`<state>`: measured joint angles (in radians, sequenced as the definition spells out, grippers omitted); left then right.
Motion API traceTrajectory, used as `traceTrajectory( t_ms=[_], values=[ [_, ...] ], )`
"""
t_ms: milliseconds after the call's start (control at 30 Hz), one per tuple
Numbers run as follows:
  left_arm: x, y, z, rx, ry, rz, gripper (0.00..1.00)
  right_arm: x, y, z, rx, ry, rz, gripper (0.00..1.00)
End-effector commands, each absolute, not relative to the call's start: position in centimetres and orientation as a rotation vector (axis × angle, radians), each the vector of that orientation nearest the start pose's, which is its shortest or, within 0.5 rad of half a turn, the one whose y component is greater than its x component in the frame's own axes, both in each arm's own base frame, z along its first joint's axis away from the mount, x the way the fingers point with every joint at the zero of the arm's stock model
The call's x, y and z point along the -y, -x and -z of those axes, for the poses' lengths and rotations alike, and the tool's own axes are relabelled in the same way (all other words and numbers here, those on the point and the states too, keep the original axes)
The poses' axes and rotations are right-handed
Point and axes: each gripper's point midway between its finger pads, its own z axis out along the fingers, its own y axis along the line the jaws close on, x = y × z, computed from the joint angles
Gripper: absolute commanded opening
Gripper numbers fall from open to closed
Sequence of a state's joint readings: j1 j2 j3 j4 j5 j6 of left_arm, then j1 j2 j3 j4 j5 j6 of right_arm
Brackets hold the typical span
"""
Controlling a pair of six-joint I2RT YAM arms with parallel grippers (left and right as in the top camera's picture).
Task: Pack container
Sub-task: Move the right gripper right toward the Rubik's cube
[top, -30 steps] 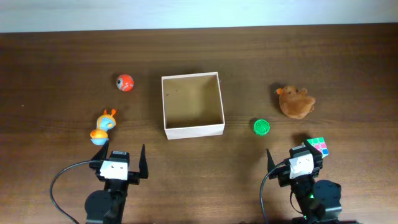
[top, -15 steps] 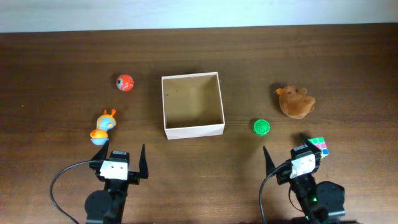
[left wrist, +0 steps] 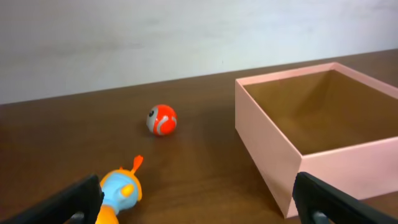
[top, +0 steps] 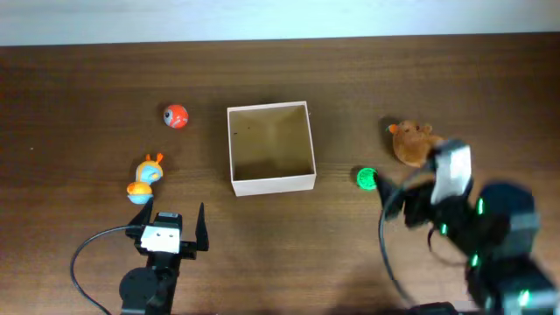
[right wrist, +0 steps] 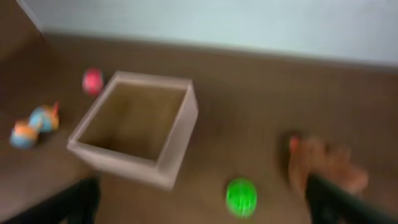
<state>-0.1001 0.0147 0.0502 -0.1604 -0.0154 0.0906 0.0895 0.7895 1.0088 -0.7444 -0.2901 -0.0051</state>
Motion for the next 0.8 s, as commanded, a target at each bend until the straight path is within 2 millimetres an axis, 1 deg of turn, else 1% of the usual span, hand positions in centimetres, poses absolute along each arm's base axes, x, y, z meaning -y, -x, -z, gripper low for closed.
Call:
traceTrajectory(
  t_ms=[0,100,233,300,367,433,500,600,667,767],
  values=[
    [2.0,-24.2,-15.6,-1.681,-0.161,-0.024,0.99,-7.6,-28.8,-31.2,-2.177,0.257,-0.384,0.99],
    [2.0,-24.2,-15.5,-1.681,-0.161,-0.024,0.99,-8.0,-30.8,-30.9,-2.281,0.248,-0.413,0.99],
    [2.0,-24.2,-15.5,-1.681,-0.161,-0.024,0.99,-9.0,-31.5,-26.9,-2.481,0.247,-0.51,0.99],
    [2.0,-24.2,-15.5,-1.681,-0.161,-0.024,0.99,-9.0,-31.7,-24.7,-2.572,0.234,-0.525,0.99],
    [2.0,-24.2,-15.5,-1.681,-0.161,-0.024,0.99,-9.2,-32.1,-23.1,-2.631,0.223,-0.54,0.99],
    [2.0,-24.2,-15.6,-1.681,-0.161,-0.024,0.99,-9.3,-32.5,-21.8,-2.672,0.216,-0.556,0.99],
    [2.0,-24.2,-15.5,-1.681,-0.161,-0.024,0.99,-9.8,-32.7,-21.0,-2.696,0.218,-0.599,0.99],
    [2.0,-24.2,-15.5,-1.681,-0.161,-0.024,0.99,-10.5,-33.0,-20.5,-2.707,0.213,-0.664,0.99],
    [2.0,-24.2,-15.5,-1.681,-0.161,-0.024,0.99,-10.9,-32.9,-19.9,-2.733,0.208,-0.706,0.99],
    [2.0,-24.2,-15.5,-1.681,-0.161,-0.024,0.99,-10.4,-33.0,-18.7,-2.775,0.203,-0.668,0.99]
  ],
)
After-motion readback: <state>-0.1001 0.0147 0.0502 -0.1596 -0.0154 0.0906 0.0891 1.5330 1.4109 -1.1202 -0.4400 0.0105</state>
